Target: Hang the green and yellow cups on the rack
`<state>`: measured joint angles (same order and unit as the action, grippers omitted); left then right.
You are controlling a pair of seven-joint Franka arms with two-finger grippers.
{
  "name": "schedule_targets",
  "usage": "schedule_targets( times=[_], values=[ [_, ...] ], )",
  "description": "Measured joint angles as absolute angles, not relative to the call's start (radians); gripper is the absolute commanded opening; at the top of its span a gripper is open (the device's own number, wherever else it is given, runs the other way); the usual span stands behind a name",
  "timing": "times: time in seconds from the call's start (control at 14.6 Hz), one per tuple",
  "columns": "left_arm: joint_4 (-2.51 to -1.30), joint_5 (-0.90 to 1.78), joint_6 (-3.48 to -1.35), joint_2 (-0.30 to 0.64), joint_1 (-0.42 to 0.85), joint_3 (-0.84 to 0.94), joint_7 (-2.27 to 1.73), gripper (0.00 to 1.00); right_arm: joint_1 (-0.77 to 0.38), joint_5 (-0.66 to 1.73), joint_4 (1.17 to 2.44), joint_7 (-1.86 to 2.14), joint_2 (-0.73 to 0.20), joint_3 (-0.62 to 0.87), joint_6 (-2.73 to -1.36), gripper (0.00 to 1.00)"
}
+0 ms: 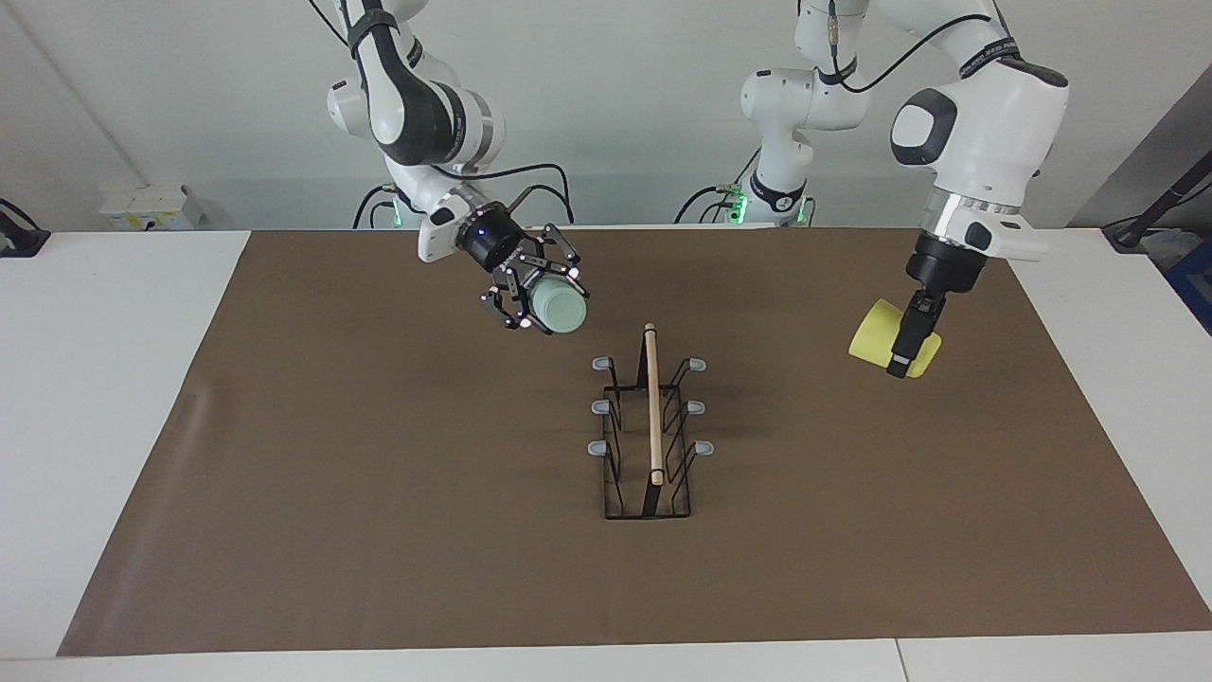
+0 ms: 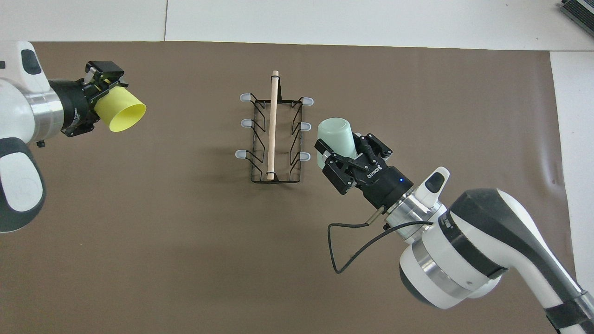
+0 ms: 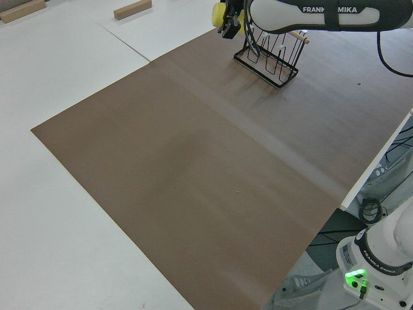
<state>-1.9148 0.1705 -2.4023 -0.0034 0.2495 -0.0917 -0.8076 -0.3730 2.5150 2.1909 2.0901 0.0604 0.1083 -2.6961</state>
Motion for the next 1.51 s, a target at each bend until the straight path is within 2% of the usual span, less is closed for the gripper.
schedule_targets(
  times=[0.27,0.89,1.51],
  values=[
    [-1.929,0.035,-2.437,-0.003,0.326,-0.091,-0.808,0.00,-0.375,2.628,2.200,2.259,0.017,0.108,-2.586,0.00],
    [-1.970,-0.239,-2.524,0.002,0.456,-0.088,-0.842,0.00,-0.376,2.655,2.248,2.370,-0.051,0.107,-2.371,0.00],
    [-1.993,-0.676,-2.530,0.039,0.568,-0.087,-1.381,0.00,-0.380,2.663,2.257,2.496,-0.173,0.101,-2.164,0.00]
  ],
)
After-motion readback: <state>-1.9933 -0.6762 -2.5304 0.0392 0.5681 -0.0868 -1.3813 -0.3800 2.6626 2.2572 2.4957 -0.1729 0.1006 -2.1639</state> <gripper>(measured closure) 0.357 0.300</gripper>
